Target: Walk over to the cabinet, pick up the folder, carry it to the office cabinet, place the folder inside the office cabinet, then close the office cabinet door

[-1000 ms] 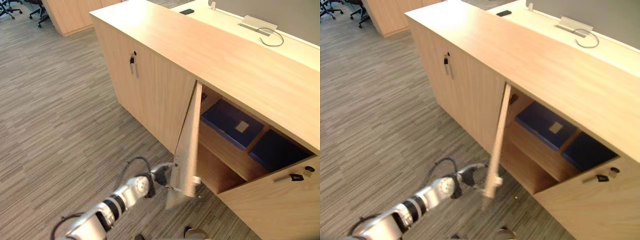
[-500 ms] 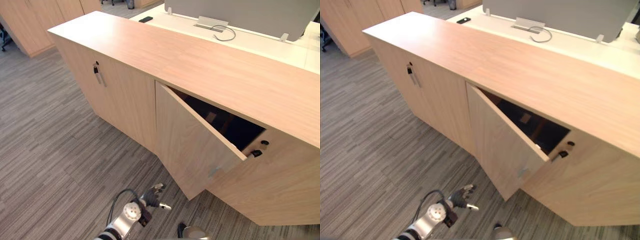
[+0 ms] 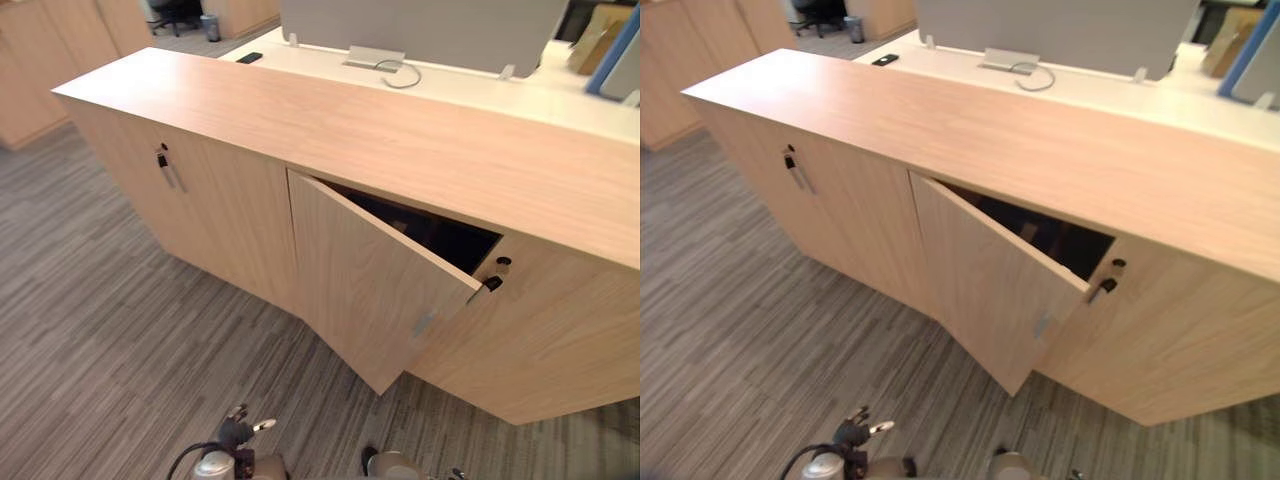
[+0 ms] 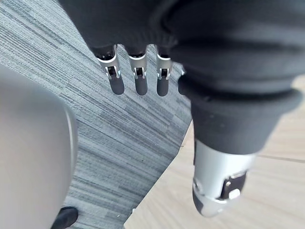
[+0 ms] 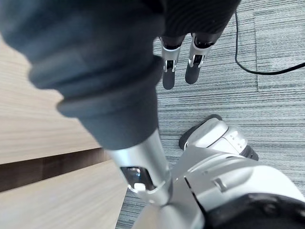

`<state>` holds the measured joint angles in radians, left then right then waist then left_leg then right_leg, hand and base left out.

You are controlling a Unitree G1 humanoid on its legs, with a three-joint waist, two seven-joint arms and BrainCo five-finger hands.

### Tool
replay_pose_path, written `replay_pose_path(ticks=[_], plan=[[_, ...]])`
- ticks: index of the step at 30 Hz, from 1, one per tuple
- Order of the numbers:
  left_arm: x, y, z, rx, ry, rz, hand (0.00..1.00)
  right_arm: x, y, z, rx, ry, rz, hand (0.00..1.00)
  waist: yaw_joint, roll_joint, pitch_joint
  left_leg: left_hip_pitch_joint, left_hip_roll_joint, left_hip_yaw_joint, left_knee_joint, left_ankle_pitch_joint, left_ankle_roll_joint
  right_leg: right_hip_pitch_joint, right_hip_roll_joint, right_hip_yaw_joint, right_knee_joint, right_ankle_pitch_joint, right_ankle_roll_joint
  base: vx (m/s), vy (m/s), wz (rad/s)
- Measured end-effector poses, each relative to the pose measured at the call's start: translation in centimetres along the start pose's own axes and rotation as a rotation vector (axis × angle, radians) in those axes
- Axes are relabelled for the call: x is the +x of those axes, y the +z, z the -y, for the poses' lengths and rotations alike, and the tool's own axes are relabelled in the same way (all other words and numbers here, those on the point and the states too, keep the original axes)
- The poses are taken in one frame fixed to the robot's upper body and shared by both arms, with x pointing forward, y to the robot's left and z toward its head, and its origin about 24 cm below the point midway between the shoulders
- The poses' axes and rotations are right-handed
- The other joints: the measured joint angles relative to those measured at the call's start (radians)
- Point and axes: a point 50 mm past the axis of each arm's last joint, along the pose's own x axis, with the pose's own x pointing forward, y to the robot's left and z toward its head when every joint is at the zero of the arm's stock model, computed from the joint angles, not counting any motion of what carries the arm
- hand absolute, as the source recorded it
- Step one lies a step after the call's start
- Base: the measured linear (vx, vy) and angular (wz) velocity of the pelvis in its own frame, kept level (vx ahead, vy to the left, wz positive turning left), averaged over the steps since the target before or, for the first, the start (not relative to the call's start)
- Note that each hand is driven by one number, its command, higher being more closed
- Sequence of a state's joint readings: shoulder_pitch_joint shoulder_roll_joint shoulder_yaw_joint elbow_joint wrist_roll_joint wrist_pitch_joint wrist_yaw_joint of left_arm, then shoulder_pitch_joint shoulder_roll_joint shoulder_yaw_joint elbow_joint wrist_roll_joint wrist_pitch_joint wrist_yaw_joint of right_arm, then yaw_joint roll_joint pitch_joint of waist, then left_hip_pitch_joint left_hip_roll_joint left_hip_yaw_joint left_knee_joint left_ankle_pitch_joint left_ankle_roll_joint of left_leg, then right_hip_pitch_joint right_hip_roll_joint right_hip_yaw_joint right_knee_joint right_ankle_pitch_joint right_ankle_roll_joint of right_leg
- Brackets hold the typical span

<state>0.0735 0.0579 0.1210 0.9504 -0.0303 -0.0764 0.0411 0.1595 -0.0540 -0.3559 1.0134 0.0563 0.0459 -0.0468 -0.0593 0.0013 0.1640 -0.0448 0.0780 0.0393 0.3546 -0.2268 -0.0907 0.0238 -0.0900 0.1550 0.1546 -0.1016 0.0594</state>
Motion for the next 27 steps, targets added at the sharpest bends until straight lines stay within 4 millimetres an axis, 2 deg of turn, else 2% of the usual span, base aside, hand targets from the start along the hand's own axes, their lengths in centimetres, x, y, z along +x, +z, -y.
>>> replay_pose_path(ticks=[1,2,5,8,11,12,13,14,15,17,18,22,27], plan=[[-0.2,-0.6,-0.5,-0.026,0.023,-0.019,0.00,0.0,0.0,0.0,-0.003,0.001,0.001,0.00,0.003,-0.004,-0.010,0.015,-0.006,0.030,-0.006,-0.004,0.001,0.001,-0.010,0.012,-0.007,0.005,0.006,0.23,0.271,-0.96],[-0.5,-1.7,-1.2,-0.071,0.059,-0.054,0.00,0.0,0.0,0.0,-0.003,-0.002,0.000,0.00,0.014,0.000,-0.031,0.052,-0.009,0.092,-0.038,-0.005,0.018,0.001,-0.019,0.030,-0.021,0.015,0.020,0.25,0.255,-1.02],[-0.7,-3.0,-1.4,-0.123,0.085,-0.107,0.00,-0.1,-0.7,0.3,0.001,-0.010,-0.016,0.00,0.018,0.001,-0.074,0.117,-0.024,0.165,-0.098,0.003,0.031,-0.002,-0.024,0.070,-0.043,0.027,0.036,0.24,0.170,-0.82],[-0.7,-3.2,-0.6,-0.162,0.076,-0.114,0.00,-0.2,-0.9,0.6,0.009,-0.019,-0.021,0.00,0.019,0.014,-0.086,0.166,-0.020,0.196,-0.114,0.004,0.033,-0.001,-0.013,0.071,-0.022,0.027,0.036,0.25,0.087,-0.66],[-0.6,-2.7,0.3,-0.175,0.058,-0.104,0.00,-0.2,-0.8,0.7,0.010,-0.023,-0.016,0.00,0.028,0.030,-0.093,0.188,-0.017,0.252,-0.079,0.020,0.044,-0.042,-0.001,0.066,0.065,0.027,0.036,0.15,0.035,-0.72],[-0.4,-2.3,0.3,-0.175,0.057,-0.088,0.00,-0.1,-0.7,0.6,0.012,-0.020,-0.012,0.00,0.031,0.015,-0.083,0.164,-0.016,0.258,-0.004,0.021,0.045,-0.047,-0.023,0.059,0.090,0.029,0.034,0.09,0.051,-0.62],[-0.3,-2.0,0.3,-0.172,0.055,-0.075,0.00,-0.1,-0.5,0.5,0.012,-0.019,-0.008,0.00,0.036,0.009,-0.080,0.153,-0.017,0.258,0.016,-0.007,0.043,-0.046,-0.036,0.058,0.096,0.029,0.034,0.02,0.040,-0.35],[-0.3,-1.8,1.0,-0.180,0.040,-0.060,0.00,-0.1,-0.5,0.9,0.017,-0.029,-0.009,0.00,0.036,0.031,-0.092,0.183,-0.016,0.250,-0.180,0.029,0.063,-0.050,-0.029,0.030,0.095,0.029,0.035,-0.05,0.021,-0.27],[-0.3,-1.8,1.5,-0.188,0.029,-0.063,0.00,0.0,-0.3,1.0,0.020,-0.033,-0.007,0.00,0.040,0.035,-0.096,0.197,-0.011,0.258,-0.237,0.079,0.041,-0.060,-0.026,0.011,0.085,0.028,0.040,-0.04,0.018,-0.28],[-0.4,-1.9,1.4,-0.187,0.033,-0.065,0.00,-0.1,-0.5,0.5,0.034,-0.022,-0.010,0.00,0.050,0.031,-0.106,0.183,-0.013,0.261,-0.233,0.081,0.041,-0.053,-0.036,-0.037,0.039,0.055,0.045,0.01,0.037,-0.24],[-0.3,-1.9,1.0,-0.188,0.043,-0.065,0.00,-0.1,-0.7,0.3,0.049,-0.019,-0.020,0.00,0.050,0.017,-0.107,0.184,-0.013,0.267,-0.246,0.082,0.041,-0.043,-0.036,-0.048,-0.002,0.068,0.044,0.02,0.031,-0.18],[-0.4,-2.1,0.0,-0.186,0.069,-0.072,0.00,-0.2,-1.5,-0.1,0.056,-0.011,-0.046,0.00,0.055,-0.005,-0.118,0.188,-0.011,0.292,-0.251,0.087,0.032,-0.005,-0.038,-0.085,-0.093,0.075,0.045,-0.01,-0.052,-0.23],[-0.2,-1.6,1.3,-0.117,0.009,-0.059,0.00,-0.2,-1.9,0.1,0.051,-0.016,-0.061,0.00,0.052,-0.010,-0.122,0.204,0.009,0.272,-0.313,0.135,0.007,0.004,-0.008,-0.117,-0.132,0.092,0.035,-0.05,-0.099,0.09]])
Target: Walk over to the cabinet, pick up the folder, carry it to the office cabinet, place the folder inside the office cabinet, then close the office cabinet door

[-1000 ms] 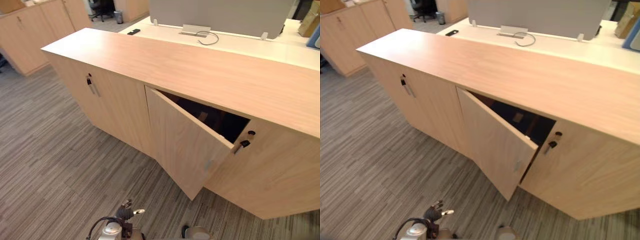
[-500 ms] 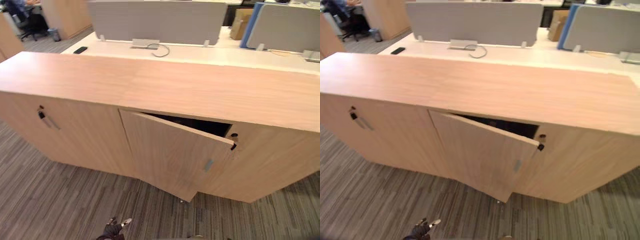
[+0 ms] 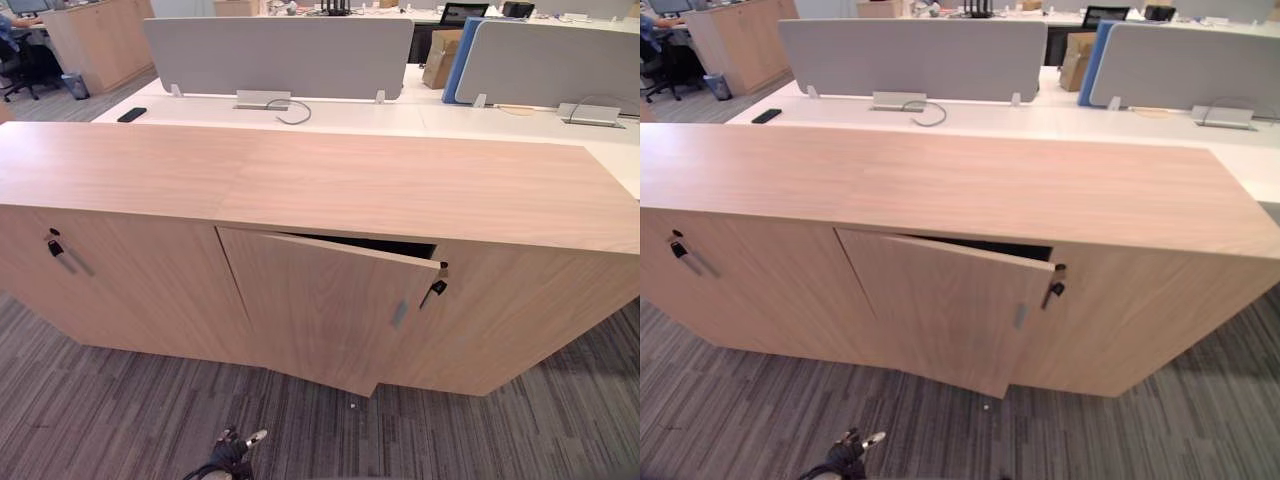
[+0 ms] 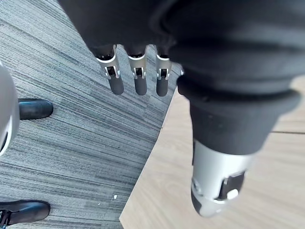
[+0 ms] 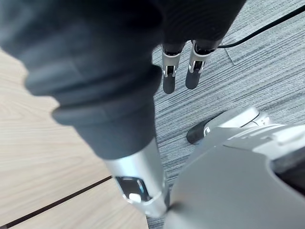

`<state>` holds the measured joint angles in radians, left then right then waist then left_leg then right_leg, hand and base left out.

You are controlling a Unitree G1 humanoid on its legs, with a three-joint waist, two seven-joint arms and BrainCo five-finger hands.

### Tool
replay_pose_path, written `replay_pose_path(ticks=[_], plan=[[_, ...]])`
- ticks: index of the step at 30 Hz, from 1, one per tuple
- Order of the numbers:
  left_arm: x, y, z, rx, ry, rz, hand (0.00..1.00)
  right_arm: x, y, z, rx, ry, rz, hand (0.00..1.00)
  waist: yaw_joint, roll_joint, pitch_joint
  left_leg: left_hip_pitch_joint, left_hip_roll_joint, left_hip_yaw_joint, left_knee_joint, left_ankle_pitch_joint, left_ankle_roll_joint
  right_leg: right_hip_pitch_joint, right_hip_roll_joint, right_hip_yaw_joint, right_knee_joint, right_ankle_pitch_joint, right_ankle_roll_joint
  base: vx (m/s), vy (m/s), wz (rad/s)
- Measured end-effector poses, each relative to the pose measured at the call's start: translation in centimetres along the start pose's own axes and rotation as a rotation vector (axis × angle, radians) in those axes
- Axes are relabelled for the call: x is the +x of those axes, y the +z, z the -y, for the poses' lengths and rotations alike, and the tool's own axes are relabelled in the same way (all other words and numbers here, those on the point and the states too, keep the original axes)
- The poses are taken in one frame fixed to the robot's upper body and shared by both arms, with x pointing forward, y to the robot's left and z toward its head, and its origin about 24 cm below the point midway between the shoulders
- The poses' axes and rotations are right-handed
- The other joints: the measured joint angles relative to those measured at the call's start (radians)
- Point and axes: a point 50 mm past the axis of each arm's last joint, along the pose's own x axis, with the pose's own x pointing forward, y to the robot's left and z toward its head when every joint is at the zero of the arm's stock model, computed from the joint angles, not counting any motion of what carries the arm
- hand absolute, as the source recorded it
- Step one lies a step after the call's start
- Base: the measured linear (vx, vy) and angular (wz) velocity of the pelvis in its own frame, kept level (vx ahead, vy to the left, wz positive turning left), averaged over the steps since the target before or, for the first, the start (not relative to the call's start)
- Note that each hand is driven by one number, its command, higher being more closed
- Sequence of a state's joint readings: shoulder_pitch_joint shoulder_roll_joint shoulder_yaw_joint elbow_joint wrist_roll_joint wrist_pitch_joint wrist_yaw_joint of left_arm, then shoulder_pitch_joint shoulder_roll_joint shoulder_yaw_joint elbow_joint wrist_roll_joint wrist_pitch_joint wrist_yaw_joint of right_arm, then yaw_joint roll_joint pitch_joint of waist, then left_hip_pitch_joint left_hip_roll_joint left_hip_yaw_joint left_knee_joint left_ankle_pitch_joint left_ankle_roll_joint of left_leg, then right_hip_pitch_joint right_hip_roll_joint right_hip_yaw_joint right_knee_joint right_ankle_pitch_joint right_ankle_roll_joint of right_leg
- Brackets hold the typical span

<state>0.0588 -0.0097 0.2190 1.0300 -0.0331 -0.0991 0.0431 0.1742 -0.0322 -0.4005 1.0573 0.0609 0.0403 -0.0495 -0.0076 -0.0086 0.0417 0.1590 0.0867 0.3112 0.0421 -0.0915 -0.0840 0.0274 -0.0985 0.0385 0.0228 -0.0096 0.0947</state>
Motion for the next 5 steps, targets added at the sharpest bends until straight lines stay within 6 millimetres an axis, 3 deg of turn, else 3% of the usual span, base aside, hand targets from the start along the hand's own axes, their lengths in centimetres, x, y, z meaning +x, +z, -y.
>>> replay_pose_path(ticks=[5], plan=[[0.0,0.3,1.9,0.182,-0.115,0.013,0.00,0.0,-0.3,0.2,-0.004,-0.001,-0.014,0.00,-0.003,-0.001,-0.003,-0.004,0.010,-0.025,-0.008,0.009,-0.005,0.044,0.013,-0.016,-0.088,0.049,-0.009,-0.02,-0.036,0.06]])
